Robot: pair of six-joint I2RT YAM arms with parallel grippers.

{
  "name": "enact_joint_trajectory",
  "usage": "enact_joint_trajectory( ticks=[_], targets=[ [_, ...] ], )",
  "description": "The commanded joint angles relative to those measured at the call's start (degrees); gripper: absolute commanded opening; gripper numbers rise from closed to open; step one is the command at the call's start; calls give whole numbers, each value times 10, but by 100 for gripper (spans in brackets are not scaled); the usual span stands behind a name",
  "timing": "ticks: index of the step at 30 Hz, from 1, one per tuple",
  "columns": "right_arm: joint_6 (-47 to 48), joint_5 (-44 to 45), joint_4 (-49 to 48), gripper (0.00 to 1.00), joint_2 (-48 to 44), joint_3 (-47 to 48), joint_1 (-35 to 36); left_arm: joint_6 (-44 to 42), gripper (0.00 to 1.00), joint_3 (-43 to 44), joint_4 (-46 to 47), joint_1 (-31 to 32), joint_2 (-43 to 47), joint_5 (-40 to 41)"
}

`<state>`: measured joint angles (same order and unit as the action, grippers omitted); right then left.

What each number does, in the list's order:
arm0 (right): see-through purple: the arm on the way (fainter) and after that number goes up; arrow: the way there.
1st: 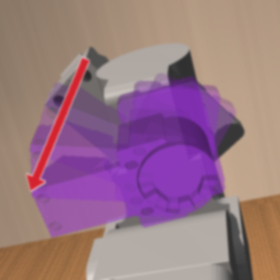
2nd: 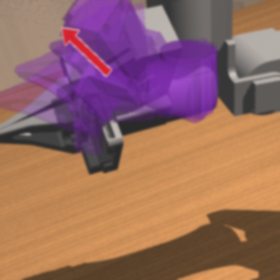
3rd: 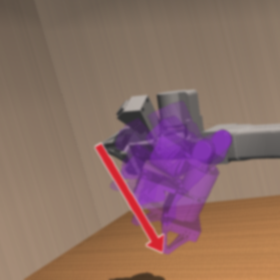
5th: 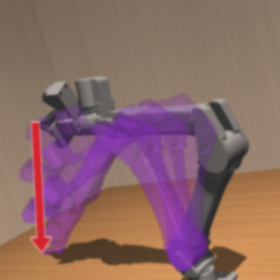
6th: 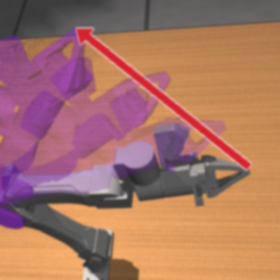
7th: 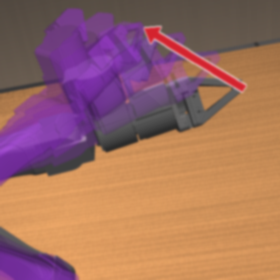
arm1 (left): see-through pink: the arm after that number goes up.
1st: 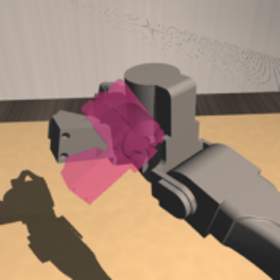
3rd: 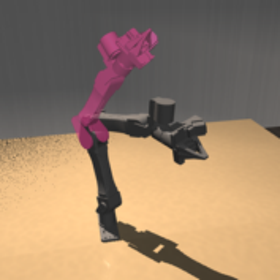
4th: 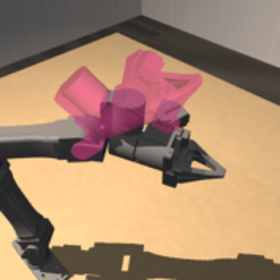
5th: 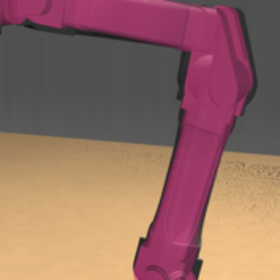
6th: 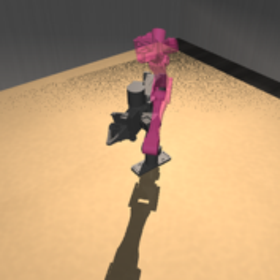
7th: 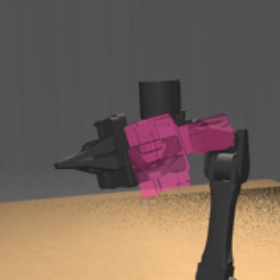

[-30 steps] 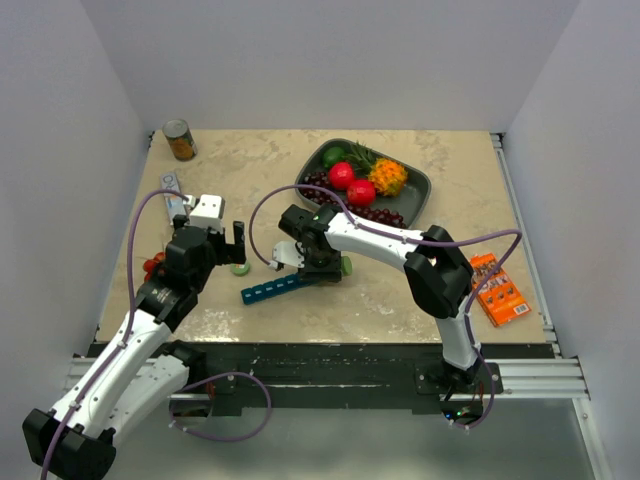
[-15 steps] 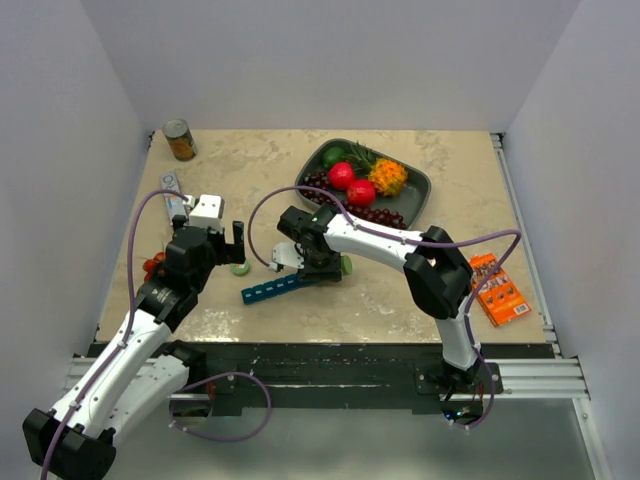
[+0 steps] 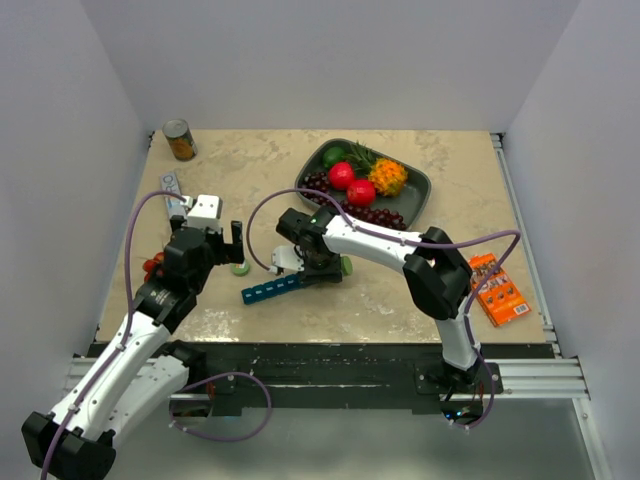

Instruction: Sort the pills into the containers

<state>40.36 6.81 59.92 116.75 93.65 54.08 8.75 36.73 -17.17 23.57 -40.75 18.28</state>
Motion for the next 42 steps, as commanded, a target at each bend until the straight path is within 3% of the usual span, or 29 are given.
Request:
enact_joint_trajectory(
  ticks=[1,42],
  targets=[
    [14,15,13,0,-11,23,6,-8,100,-5,28,-5,9,14],
    [-6,-11,20,0,1,35,-5,-9,100,-7,28,-4,16,17]
  ],
)
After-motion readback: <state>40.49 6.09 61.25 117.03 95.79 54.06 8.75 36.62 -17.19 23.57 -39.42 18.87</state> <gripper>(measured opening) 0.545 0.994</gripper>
